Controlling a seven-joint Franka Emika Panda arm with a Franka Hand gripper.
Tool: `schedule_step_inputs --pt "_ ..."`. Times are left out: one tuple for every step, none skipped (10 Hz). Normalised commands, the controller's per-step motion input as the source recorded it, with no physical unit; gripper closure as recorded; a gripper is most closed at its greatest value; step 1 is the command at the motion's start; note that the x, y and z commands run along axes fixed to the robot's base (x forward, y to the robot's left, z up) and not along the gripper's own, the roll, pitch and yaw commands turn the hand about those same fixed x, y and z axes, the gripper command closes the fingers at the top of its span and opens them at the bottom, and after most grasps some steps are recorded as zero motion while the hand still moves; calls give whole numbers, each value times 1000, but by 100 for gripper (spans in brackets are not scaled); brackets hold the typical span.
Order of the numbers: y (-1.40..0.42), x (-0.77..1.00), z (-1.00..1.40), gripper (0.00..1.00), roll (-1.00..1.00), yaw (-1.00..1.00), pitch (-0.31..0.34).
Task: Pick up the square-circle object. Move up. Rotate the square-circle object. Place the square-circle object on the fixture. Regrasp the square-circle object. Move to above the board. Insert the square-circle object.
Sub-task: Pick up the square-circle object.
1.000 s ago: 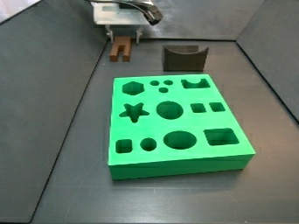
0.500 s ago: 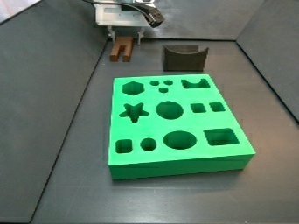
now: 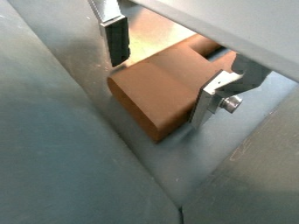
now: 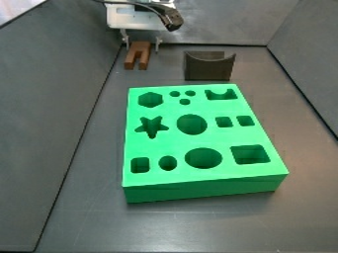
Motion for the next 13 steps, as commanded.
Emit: schedule_step_inputs --pt "-51 0 -163 0 -11 0 -94" --pt "0 -43 -191 0 -36 -31 -130" --pt "0 -146 -174 0 -43 0 -163" --pt "0 0 0 0 0 0 0" --pt "0 0 0 100 0 0 0" --pt "0 0 0 100 0 0 0" --pt "0 0 0 100 0 0 0" --pt "0 0 0 100 0 0 0" --pt "0 0 0 100 0 0 0" --pt "0 0 0 100 0 0 0" --pt "0 0 0 100 0 0 0" --pt "0 0 0 100 0 0 0" --pt "0 0 0 100 0 0 0"
